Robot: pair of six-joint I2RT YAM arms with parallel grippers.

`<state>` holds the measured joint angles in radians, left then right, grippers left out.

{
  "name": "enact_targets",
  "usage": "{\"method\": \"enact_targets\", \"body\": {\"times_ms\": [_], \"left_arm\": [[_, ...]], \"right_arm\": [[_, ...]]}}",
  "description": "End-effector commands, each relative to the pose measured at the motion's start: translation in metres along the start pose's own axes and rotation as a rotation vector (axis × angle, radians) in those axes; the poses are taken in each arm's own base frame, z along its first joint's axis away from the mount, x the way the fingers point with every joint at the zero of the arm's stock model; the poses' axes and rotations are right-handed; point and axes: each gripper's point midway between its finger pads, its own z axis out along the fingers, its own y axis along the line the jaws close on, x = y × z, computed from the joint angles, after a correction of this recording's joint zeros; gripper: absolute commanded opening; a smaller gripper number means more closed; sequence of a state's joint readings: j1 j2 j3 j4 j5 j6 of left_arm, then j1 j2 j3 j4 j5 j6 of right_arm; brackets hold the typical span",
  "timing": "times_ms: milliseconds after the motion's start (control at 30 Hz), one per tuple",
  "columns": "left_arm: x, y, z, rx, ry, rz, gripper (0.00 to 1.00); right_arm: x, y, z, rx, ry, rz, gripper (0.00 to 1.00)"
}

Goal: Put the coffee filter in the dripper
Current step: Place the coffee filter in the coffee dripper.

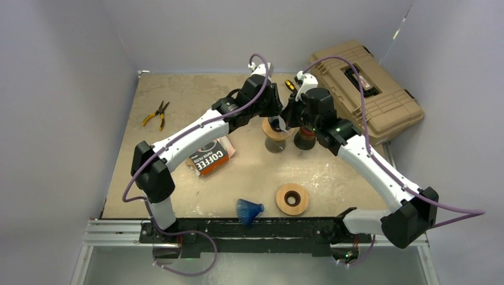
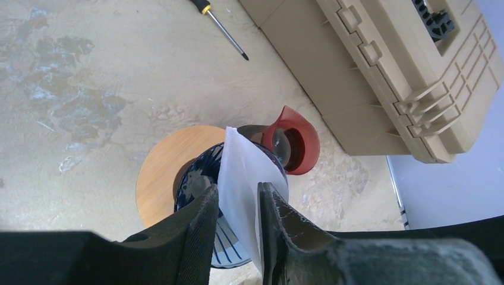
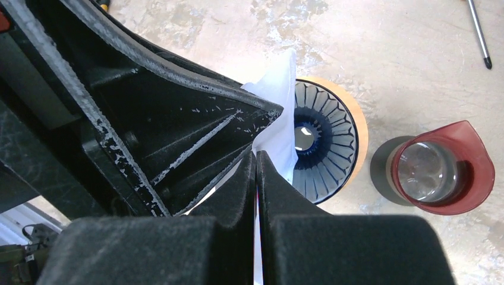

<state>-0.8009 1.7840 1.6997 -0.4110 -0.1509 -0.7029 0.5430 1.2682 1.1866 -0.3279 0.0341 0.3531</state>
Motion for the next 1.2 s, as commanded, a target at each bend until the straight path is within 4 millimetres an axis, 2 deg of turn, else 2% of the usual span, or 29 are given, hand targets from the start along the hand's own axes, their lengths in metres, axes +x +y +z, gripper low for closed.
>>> {"method": "enact_targets", "body": {"times_ms": [0, 133, 333, 700, 933, 1167], "left_arm": [[-0.001, -0.012, -0.012, 0.005, 0.003, 0.045, 0.28], [-0.004, -0.002, -0.017, -0.044, -0.013, 0.064, 0.23], [-0.007, 0.004, -0.022, -0.072, -0.017, 0.098, 0.00], [-0.015, 0.008, -0.025, -0.108, -0.012, 0.177, 0.00], [-0.013, 0.002, -0.021, -0.084, 0.015, 0.199, 0.00], [-0.013, 0.008, -0.020, -0.125, 0.026, 0.207, 0.00]], "right_arm": [[-0.026, 0.017, -0.012, -0.062, -0.093, 0.034, 0.00], [-0.025, 0.014, -0.012, -0.047, -0.090, 0.031, 0.00], [-0.026, 0.004, -0.013, 0.004, -0.100, 0.016, 0.00], [-0.024, -0.028, -0.013, 0.169, -0.087, -0.062, 0.00], [-0.019, -0.036, -0.007, 0.207, -0.058, -0.102, 0.01], [-0.019, -0.040, -0.003, 0.235, -0.043, -0.118, 0.03]]}}
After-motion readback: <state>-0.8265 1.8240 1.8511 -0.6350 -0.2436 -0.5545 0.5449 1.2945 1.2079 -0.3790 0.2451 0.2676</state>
